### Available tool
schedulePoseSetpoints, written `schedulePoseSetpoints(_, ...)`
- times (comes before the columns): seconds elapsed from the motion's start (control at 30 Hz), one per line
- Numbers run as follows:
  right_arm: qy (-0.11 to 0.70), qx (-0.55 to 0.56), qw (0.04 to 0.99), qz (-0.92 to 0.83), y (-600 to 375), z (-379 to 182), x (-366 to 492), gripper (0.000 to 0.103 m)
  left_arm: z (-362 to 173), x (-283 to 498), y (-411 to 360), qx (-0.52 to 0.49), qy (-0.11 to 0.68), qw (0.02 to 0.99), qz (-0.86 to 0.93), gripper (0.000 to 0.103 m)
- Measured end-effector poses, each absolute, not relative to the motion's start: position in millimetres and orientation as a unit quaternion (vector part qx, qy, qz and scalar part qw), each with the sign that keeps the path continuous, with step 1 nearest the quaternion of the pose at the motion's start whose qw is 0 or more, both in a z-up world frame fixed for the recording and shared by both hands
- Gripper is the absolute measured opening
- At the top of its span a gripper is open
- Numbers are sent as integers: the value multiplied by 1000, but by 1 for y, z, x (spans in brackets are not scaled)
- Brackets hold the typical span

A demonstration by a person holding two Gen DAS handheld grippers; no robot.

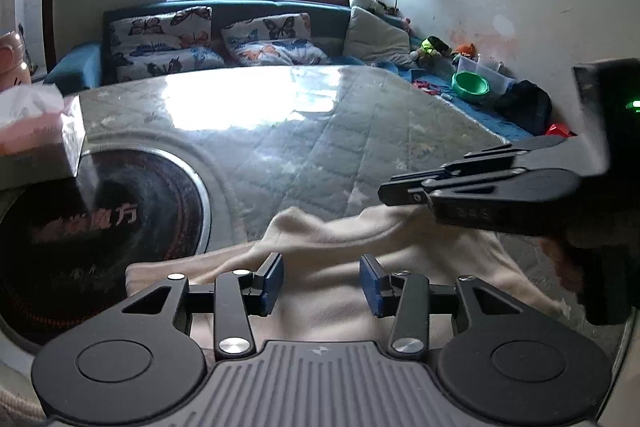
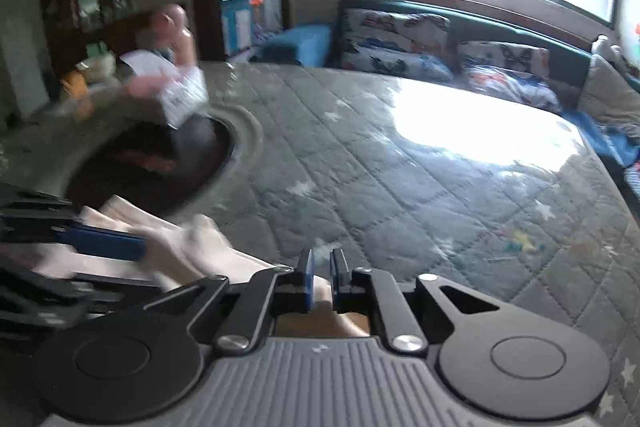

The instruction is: Fold clothes

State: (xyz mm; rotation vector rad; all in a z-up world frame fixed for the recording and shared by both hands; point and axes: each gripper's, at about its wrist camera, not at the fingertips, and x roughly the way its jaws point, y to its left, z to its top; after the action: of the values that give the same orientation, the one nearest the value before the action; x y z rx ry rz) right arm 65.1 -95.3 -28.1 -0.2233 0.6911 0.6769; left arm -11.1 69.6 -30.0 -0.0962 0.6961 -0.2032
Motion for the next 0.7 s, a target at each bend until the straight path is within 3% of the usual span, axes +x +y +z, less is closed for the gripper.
schedulePoseSetpoints(0.43,337,-129,874,326,-87,-43,44,10,-44,8,69,-42,347,935,-62,46)
schedulePoseSetpoints(0.7,330,-134,880,315,-82,-47,54,15,-43,4,68,-42,349,935,-57,54)
